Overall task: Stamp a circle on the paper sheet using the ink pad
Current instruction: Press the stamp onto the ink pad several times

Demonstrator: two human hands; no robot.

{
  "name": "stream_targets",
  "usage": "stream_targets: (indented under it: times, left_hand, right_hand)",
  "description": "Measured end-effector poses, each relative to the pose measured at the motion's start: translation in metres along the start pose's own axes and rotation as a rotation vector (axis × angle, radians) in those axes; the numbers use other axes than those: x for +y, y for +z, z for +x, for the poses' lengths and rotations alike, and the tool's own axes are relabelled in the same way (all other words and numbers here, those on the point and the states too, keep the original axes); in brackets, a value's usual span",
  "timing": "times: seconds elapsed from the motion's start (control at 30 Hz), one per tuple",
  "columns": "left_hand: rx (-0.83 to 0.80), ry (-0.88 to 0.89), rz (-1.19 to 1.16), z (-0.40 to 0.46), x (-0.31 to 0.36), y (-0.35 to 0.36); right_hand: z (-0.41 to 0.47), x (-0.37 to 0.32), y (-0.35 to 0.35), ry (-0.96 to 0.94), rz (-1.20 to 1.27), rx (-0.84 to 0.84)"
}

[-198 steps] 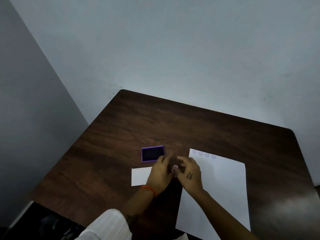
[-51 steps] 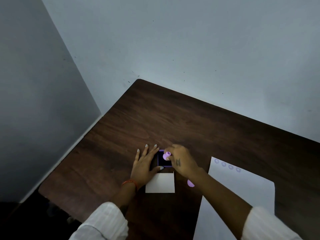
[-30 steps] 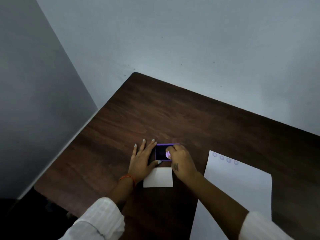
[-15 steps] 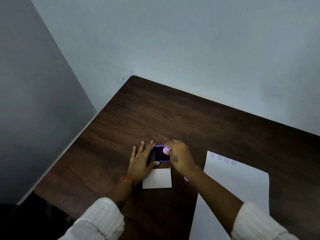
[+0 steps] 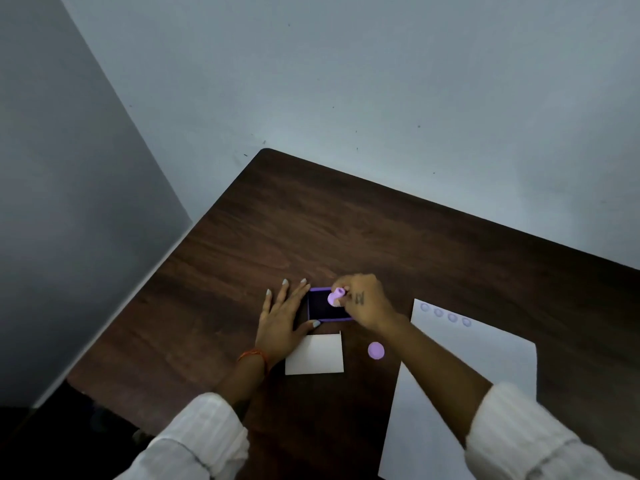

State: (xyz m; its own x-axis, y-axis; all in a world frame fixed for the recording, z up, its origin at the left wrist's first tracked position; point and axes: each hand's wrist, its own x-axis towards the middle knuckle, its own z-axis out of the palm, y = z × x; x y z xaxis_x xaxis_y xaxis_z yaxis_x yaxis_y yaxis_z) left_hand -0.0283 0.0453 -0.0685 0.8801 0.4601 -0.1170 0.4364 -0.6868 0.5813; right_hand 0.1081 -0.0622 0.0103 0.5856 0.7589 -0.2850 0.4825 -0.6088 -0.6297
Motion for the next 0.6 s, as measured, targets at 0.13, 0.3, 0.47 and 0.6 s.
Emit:
stream_targets:
  times: [0.13,0.3,0.47,0.6]
  left_hand:
    - [0.014,0.004,0.004,0.000,-0.002,0.002]
    - [0.022,0.017,0.020,0.001,-0.006,0.005]
    - [0.018,0.007,0.008,0.001,-0.004,0.004]
    - [0.007,0.003,-0.002,0.000,-0.003,0.002]
  right_hand:
    - [-0.018,0.010,0.012,-0.071,-0.178,0.001]
    - [-0.023,0.003,0.038,-0.050,-0.401,0.042]
    - [-0.018,0.005,0.028,-0.005,-0.240,0.054]
    - [-0.007,0.007,0.005,-0.003,-0.146,0.030]
